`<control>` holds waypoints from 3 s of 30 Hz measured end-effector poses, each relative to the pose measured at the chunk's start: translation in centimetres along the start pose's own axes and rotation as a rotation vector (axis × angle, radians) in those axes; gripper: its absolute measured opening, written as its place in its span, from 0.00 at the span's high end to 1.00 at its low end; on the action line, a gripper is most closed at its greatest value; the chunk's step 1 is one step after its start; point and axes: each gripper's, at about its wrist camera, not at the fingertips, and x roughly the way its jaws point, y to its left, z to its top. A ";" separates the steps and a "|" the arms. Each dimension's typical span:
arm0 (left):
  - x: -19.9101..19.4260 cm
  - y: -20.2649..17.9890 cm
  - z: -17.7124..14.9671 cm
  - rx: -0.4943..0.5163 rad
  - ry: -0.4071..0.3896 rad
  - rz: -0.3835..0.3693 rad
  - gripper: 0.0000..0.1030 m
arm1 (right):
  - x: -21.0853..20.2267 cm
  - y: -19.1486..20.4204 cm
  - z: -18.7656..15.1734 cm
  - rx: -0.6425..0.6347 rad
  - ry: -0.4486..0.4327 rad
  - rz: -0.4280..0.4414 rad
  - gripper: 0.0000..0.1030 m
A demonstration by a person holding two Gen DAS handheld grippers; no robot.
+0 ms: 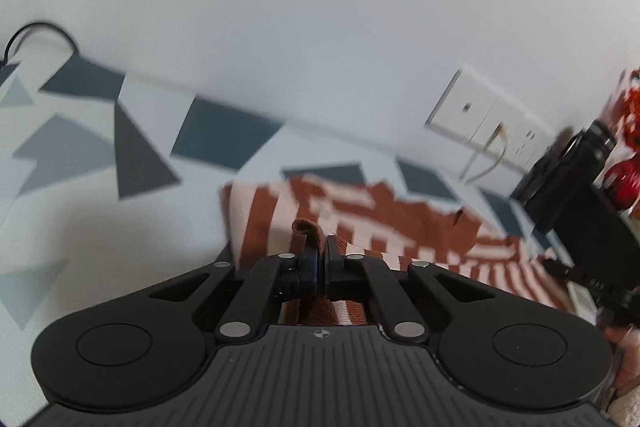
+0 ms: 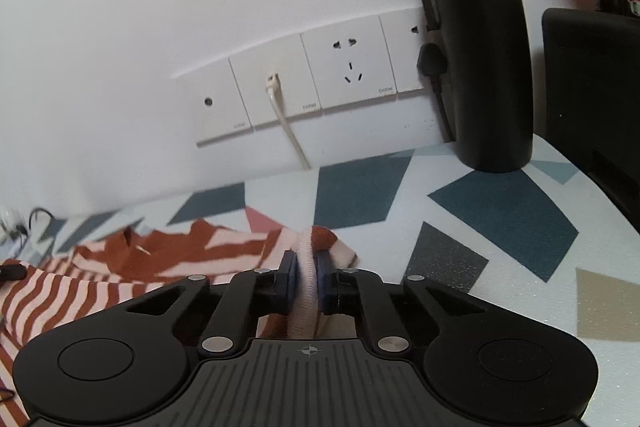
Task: Fold clothes
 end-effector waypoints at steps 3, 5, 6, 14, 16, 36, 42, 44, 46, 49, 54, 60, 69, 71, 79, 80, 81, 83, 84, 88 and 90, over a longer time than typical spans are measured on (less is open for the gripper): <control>0.3 -0.1 0.5 0.003 -0.011 0.001 0.97 | -0.1 0.1 -0.1 -0.009 -0.017 -0.011 0.92; 1.0 -0.2 0.4 0.017 0.000 0.013 0.97 | 0.0 -0.1 -0.1 0.002 -0.026 -0.013 0.92; 1.4 -0.1 0.3 0.020 0.007 0.018 0.97 | 0.3 -0.2 -0.1 0.005 -0.022 -0.018 0.92; 3.0 0.8 -0.5 0.018 0.067 0.036 0.79 | 0.8 -0.5 0.0 0.011 0.020 -0.072 0.73; 2.2 0.7 -0.2 0.021 0.055 0.032 0.49 | 0.2 -0.3 0.2 -0.001 0.026 -0.102 0.51; 2.2 -4.0 -3.6 0.274 0.031 0.292 0.01 | 0.2 3.6 -1.9 -0.272 0.142 -0.191 0.01; 2.5 -2.8 -4.1 0.211 0.035 0.265 0.01 | 0.4 2.9 -2.1 -0.227 0.151 -0.154 0.01; 2.4 -2.6 -4.2 0.202 0.034 0.257 0.01 | 0.5 2.5 -2.0 -0.198 0.160 -0.141 0.01; 2.5 -3.0 -4.3 0.214 0.035 0.271 0.00 | 0.5 2.3 -1.9 -0.184 0.163 -0.136 0.01; 2.4 -3.0 -4.4 0.211 0.031 0.271 0.00 | 0.6 2.6 -2.0 -0.194 0.161 -0.145 0.01; 2.4 -3.0 -4.4 0.210 0.030 0.270 0.00 | 0.7 3.0 -2.0 -0.207 0.156 -0.160 0.01; 2.4 -3.1 -4.6 0.209 0.026 0.277 0.00 | 0.7 3.2 -2.0 -0.218 0.153 -0.170 0.01; 2.4 -3.2 -4.7 0.208 0.024 0.280 0.00 | 0.8 2.8 -2.0 -0.187 0.164 -0.152 0.01; 2.4 -3.2 -4.7 0.208 0.024 0.280 0.00 | 0.8 2.9 -2.0 -0.188 0.164 -0.153 0.01; 2.3 -3.2 -4.7 0.208 0.024 0.279 0.00 | 0.8 2.8 -2.0 -0.186 0.165 -0.151 0.01; 2.3 -3.2 -4.7 0.208 0.024 0.279 0.00 | 0.8 2.8 -1.9 -0.186 0.165 -0.151 0.01; 2.4 -3.2 -4.7 0.208 0.024 0.279 0.00 | 0.8 2.8 -2.0 -0.187 0.165 -0.151 0.01; 2.3 -3.2 -4.7 0.208 0.024 0.279 0.00 | 0.8 2.8 -2.0 -0.186 0.165 -0.151 0.01; 2.3 -3.2 -4.7 0.207 0.024 0.279 0.00 | 0.8 2.8 -2.0 -0.186 0.166 -0.151 0.01; 2.4 -3.1 -4.7 0.206 0.024 0.277 0.00 | 0.8 2.7 -2.0 -0.182 0.166 -0.149 0.01; 2.3 -3.1 -4.7 0.206 0.024 0.276 0.00 | 0.9 2.7 -2.0 -0.179 0.167 -0.148 0.01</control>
